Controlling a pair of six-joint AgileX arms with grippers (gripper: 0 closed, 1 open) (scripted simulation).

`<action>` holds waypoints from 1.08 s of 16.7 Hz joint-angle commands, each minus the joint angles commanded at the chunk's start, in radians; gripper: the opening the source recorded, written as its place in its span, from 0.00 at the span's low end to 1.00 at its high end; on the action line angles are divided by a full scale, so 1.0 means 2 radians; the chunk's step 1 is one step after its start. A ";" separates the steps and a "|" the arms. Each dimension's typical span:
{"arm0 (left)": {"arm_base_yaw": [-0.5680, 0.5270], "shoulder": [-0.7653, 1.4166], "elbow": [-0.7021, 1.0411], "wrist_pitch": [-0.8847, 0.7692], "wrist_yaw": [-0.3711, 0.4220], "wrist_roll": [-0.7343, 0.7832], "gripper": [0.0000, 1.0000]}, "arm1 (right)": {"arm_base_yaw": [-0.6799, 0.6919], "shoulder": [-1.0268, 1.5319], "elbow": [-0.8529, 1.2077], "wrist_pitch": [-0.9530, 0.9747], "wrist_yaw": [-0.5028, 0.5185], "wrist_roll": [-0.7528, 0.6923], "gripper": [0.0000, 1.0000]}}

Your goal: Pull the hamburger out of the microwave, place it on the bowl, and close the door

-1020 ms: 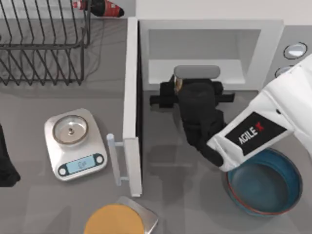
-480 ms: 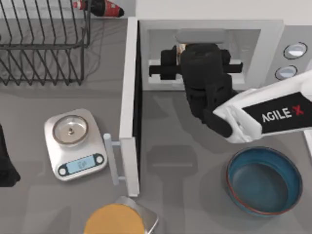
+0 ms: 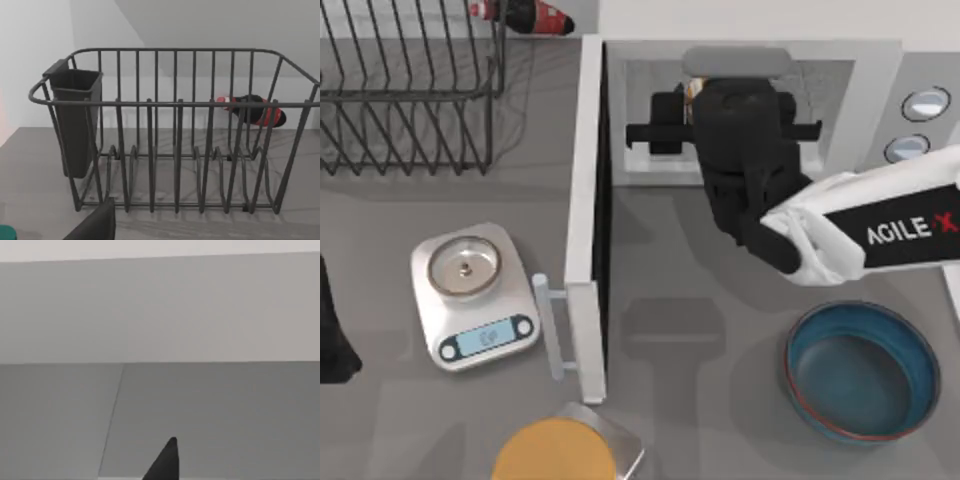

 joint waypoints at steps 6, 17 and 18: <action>0.000 0.000 0.000 0.000 0.000 0.000 1.00 | 0.003 -0.027 -0.021 -0.035 -0.007 0.127 0.00; 0.000 0.000 0.000 0.000 0.000 0.000 1.00 | 0.016 -0.143 -0.115 -0.188 -0.037 0.686 0.00; 0.000 0.000 0.000 0.000 0.000 0.000 1.00 | 0.018 -0.156 -0.125 -0.204 -0.040 0.748 0.00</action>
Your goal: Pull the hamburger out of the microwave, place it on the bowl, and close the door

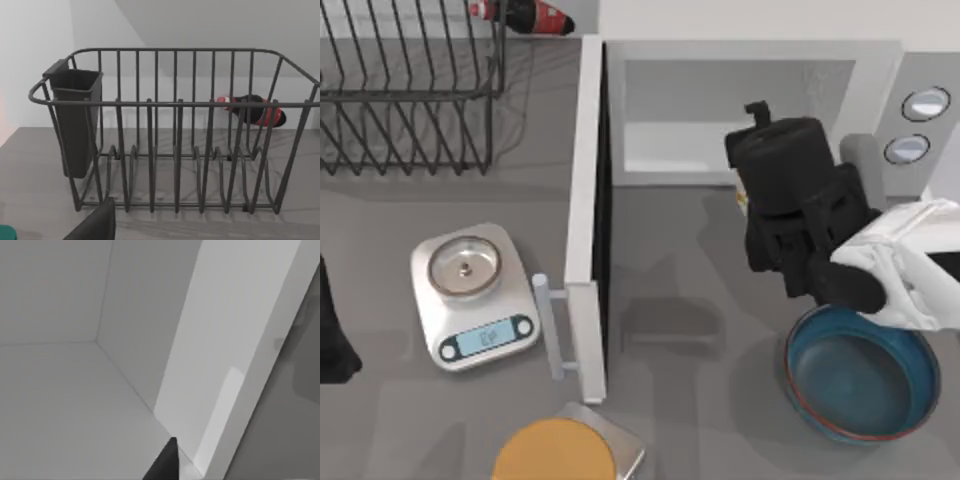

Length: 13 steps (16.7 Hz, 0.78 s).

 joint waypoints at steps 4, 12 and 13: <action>0.000 0.000 0.000 0.000 0.000 0.000 1.00 | 0.006 -0.051 -0.041 -0.068 -0.013 0.249 0.00; 0.000 0.000 0.000 0.000 0.000 0.000 1.00 | 0.018 -0.143 -0.115 -0.190 -0.037 0.700 0.00; 0.000 0.000 0.000 0.000 0.000 0.000 1.00 | 0.019 -0.153 -0.123 -0.203 -0.039 0.746 0.00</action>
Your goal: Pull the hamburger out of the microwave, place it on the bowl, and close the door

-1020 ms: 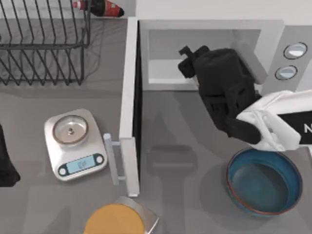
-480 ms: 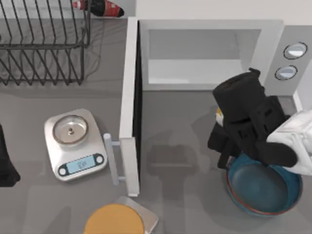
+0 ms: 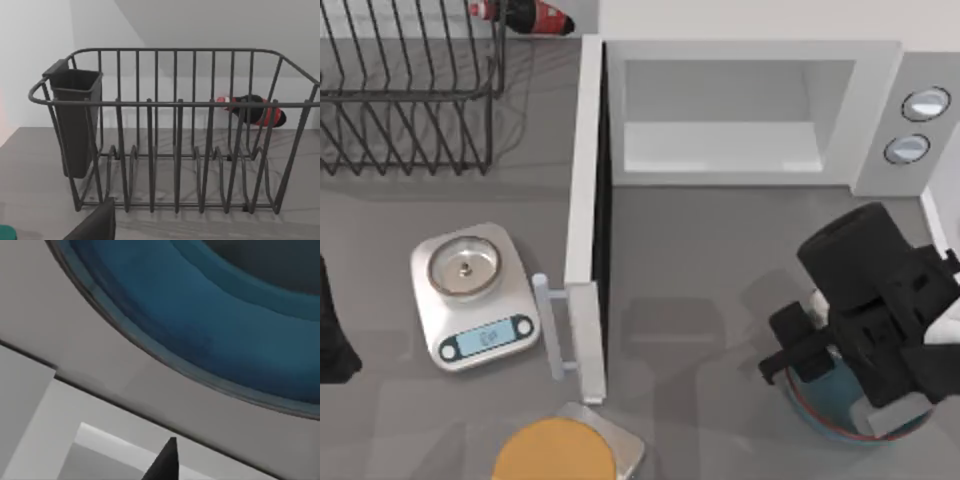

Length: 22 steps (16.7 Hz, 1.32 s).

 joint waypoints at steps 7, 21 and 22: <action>0.000 0.000 0.000 0.000 0.000 0.000 1.00 | 0.006 -0.044 -0.036 -0.059 -0.011 0.219 0.00; 0.000 0.000 0.000 0.000 0.000 0.000 1.00 | 0.007 -0.045 -0.033 -0.038 -0.016 0.249 0.00; 0.000 0.000 0.000 0.000 0.000 0.000 1.00 | 0.007 -0.044 -0.032 -0.030 -0.017 0.252 0.00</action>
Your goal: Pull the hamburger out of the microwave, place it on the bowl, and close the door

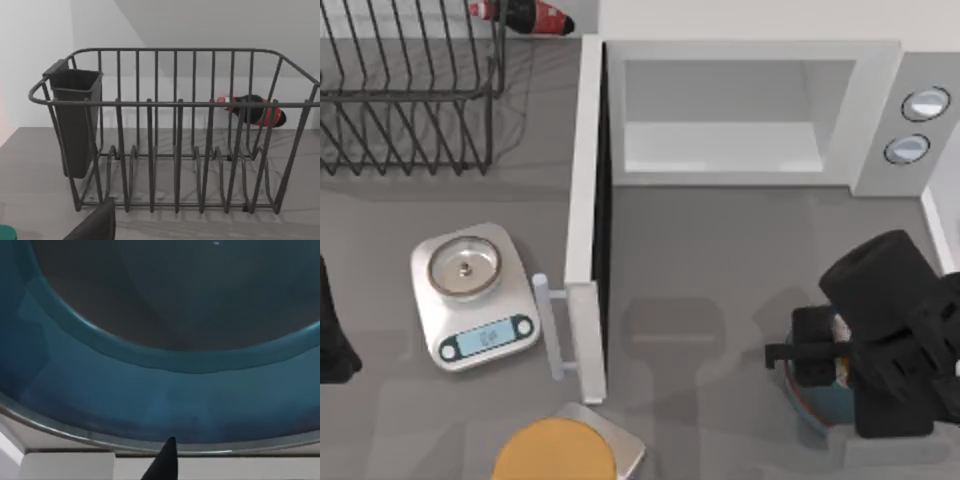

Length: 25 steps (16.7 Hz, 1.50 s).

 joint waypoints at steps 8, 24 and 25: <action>0.000 0.000 0.000 0.000 0.000 0.000 1.00 | 0.003 0.020 0.011 0.067 -0.013 0.014 0.00; 0.000 0.000 0.000 0.000 0.000 0.000 1.00 | -0.030 0.090 -0.028 0.089 -0.008 -0.036 0.00; 0.000 0.000 0.000 0.000 0.000 0.000 1.00 | -0.030 0.090 -0.028 0.089 -0.008 -0.036 0.00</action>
